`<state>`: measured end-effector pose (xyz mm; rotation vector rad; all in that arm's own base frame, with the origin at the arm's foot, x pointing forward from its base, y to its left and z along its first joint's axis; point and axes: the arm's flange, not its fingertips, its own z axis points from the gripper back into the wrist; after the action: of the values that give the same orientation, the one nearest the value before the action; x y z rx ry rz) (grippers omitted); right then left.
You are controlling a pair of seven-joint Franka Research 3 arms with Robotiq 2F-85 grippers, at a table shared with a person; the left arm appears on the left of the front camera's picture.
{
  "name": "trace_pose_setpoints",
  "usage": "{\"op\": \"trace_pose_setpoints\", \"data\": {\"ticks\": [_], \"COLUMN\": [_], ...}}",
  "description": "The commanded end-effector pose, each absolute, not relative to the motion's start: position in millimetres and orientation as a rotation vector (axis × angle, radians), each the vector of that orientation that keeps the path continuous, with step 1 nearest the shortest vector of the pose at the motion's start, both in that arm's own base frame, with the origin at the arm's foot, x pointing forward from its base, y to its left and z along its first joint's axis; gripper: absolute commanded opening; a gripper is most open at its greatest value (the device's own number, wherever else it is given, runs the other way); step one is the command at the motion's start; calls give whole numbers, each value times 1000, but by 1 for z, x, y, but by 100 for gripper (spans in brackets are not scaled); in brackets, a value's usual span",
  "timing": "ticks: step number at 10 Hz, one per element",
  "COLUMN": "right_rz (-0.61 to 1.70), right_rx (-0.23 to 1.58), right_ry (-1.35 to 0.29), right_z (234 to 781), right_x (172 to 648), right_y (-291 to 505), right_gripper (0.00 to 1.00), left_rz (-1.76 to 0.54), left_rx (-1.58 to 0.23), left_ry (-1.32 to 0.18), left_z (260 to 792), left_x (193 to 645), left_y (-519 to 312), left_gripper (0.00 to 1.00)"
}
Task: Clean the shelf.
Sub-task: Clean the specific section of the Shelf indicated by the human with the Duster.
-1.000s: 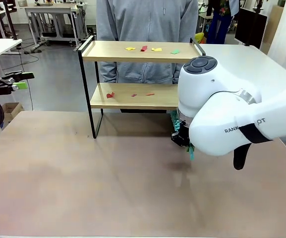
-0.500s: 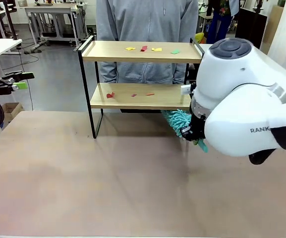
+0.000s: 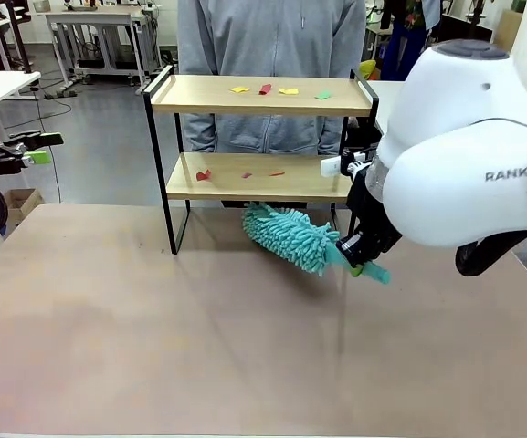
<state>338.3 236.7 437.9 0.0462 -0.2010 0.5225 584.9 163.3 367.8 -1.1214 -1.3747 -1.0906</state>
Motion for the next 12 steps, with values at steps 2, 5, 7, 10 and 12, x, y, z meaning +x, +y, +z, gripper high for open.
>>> {"op": "trace_pose_setpoints", "data": {"ticks": [2, 5, 7, 10, 12], "right_rz": [649, 733, 823, 903, 940], "right_rx": [78, 77, 54, 15, 37], "right_ry": [-155, -68, -24, -7, -10], "right_z": [469, 501, 526, 541, 543], "right_x": [316, 286, 259, 235, 220], "right_y": [220, 198, 178, 150, 130], "right_gripper": [13, 13, 13, 13, 13], "left_rz": [-1100, -1100, -1100, -1100, -1100], "left_rx": [-1108, -1108, -1108, -1108, -1108], "left_ry": [-1385, -1385, -1385, -1385, -1385], "left_z": [371, 371, 371, 371, 371], "left_x": [584, 584, 584, 584, 584], "left_y": [163, 163, 163, 163, 163], "left_gripper": [100, 100, 100, 100, 100]}}
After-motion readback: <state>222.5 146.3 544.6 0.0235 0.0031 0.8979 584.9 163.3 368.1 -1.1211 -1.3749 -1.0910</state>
